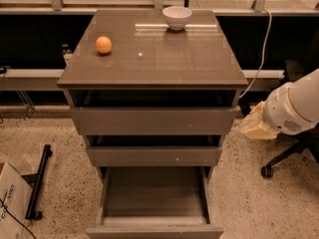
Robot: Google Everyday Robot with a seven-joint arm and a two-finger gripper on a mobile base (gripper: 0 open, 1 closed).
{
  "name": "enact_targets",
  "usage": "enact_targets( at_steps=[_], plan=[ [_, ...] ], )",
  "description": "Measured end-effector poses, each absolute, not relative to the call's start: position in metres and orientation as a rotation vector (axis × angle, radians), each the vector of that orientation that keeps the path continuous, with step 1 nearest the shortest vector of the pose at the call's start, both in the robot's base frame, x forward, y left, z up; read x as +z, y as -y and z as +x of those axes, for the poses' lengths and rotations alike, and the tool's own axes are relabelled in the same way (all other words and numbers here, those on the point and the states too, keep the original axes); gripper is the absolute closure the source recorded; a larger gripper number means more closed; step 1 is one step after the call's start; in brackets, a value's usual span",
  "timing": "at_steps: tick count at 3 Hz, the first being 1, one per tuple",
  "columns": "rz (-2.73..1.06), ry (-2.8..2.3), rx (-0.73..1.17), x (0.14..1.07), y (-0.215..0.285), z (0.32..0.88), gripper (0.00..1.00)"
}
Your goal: Close bottom drawer
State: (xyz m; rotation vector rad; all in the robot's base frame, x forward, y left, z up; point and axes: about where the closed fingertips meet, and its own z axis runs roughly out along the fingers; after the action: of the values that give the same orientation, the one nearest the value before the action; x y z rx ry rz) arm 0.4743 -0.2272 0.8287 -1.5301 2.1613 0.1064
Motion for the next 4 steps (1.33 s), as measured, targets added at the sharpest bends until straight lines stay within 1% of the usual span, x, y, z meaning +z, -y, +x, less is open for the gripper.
enact_targets(
  at_steps=[1, 2, 4],
  plan=[
    [-1.552, -2.188, 0.084, 0.808, 0.226, 0.469, 1.0],
    [-1.548, -2.222, 0.097, 0.765, 0.227, 0.455, 1.0],
    [-1.487, -2.259, 0.192, 0.674, 0.239, 0.432, 1.0]
  ],
)
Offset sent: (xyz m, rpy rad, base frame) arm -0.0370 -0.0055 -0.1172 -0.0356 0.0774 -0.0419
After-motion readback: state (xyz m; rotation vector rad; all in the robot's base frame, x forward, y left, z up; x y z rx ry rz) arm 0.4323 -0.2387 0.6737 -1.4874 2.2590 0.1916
